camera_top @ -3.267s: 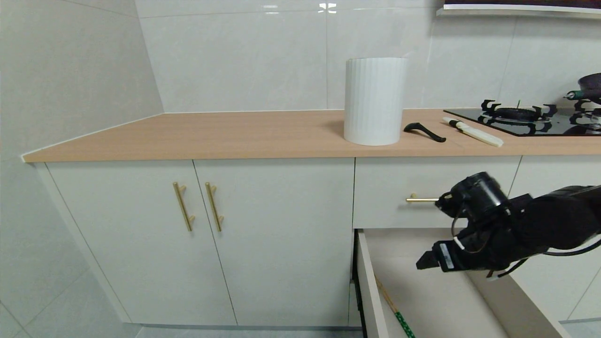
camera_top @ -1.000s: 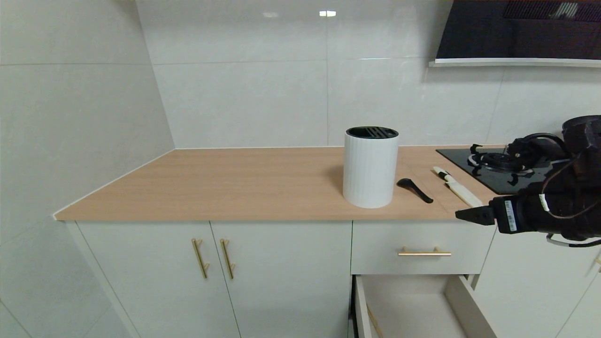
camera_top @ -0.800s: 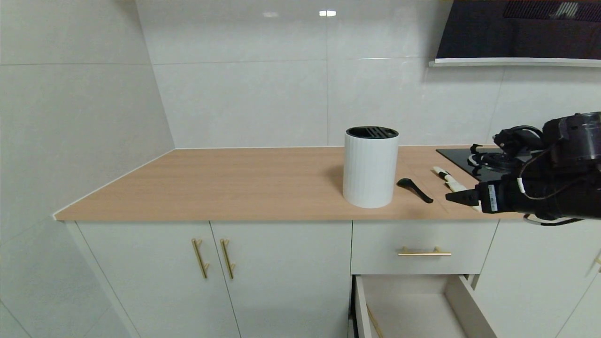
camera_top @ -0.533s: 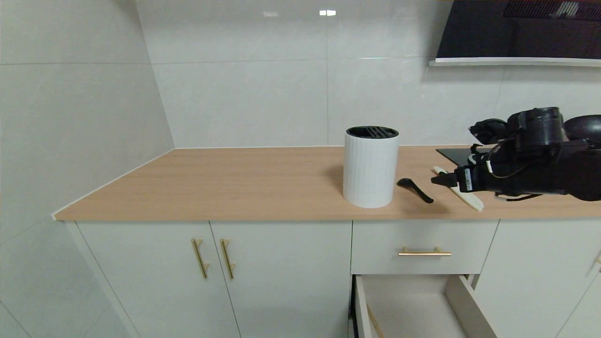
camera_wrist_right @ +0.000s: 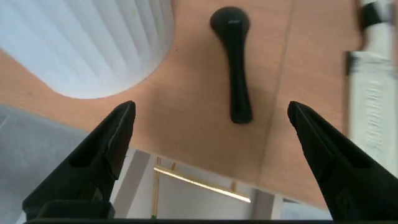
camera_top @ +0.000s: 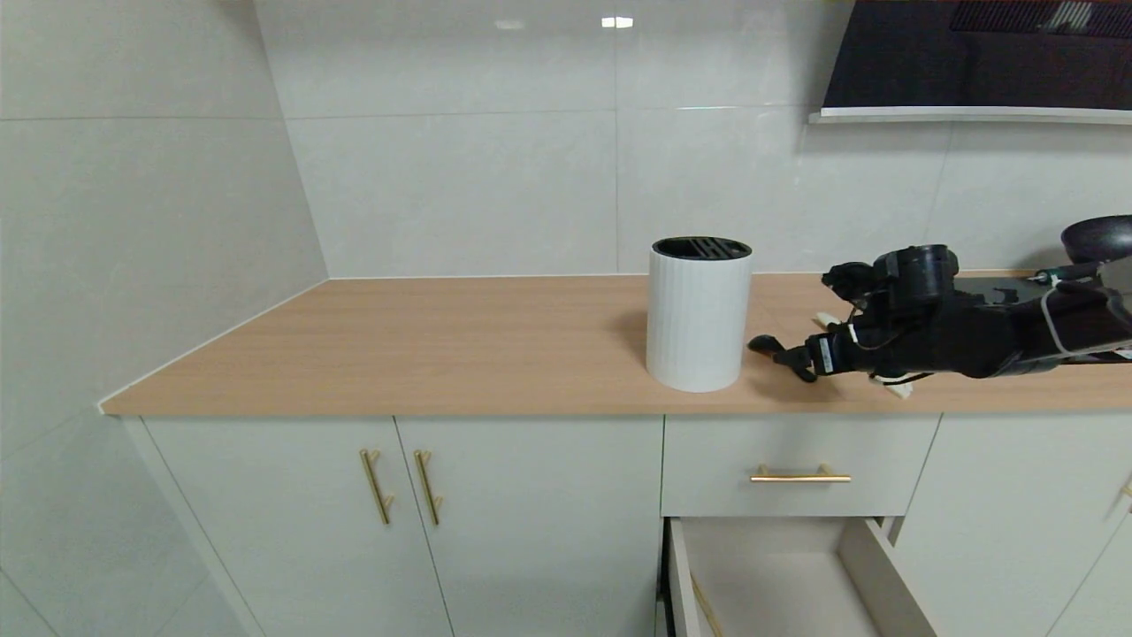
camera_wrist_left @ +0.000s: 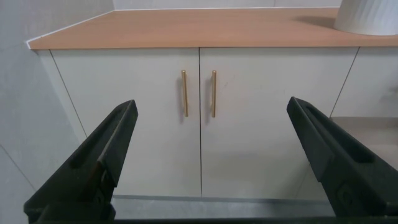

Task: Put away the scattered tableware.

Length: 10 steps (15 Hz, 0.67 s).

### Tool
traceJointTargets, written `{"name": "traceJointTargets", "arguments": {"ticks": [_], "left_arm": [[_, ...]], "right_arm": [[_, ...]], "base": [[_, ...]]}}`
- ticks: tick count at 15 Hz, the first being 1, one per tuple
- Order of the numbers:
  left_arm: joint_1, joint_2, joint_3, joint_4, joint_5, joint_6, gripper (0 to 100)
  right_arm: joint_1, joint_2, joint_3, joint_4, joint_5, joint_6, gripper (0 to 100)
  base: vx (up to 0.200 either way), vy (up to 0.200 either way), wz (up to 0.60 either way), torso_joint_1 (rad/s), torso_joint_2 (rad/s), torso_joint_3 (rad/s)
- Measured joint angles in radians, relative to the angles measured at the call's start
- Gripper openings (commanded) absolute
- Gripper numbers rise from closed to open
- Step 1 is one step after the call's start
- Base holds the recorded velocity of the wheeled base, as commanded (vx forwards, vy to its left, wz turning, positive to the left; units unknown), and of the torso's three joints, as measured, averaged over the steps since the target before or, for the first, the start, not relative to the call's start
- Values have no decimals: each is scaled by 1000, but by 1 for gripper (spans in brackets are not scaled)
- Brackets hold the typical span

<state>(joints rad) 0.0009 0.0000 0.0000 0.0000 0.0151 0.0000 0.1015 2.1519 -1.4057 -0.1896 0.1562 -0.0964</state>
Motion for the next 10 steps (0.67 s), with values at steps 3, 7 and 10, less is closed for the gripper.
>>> {"name": "traceJointTargets", "arguments": {"ticks": [3,7,10], "left_arm": [[0,0,0,0,0,0,100],[0,0,0,0,0,0,100],[0,0,0,0,0,0,100]], "right_arm": [[-1,59,-31,-25,3,1,100],[-7,125,-70,-102,-2,9,100],[-18,171,-101,-116,-4,24,100]], "base": [[0,0,0,0,0,0],[0,0,0,0,0,0],[0,0,0,0,0,0]]}}
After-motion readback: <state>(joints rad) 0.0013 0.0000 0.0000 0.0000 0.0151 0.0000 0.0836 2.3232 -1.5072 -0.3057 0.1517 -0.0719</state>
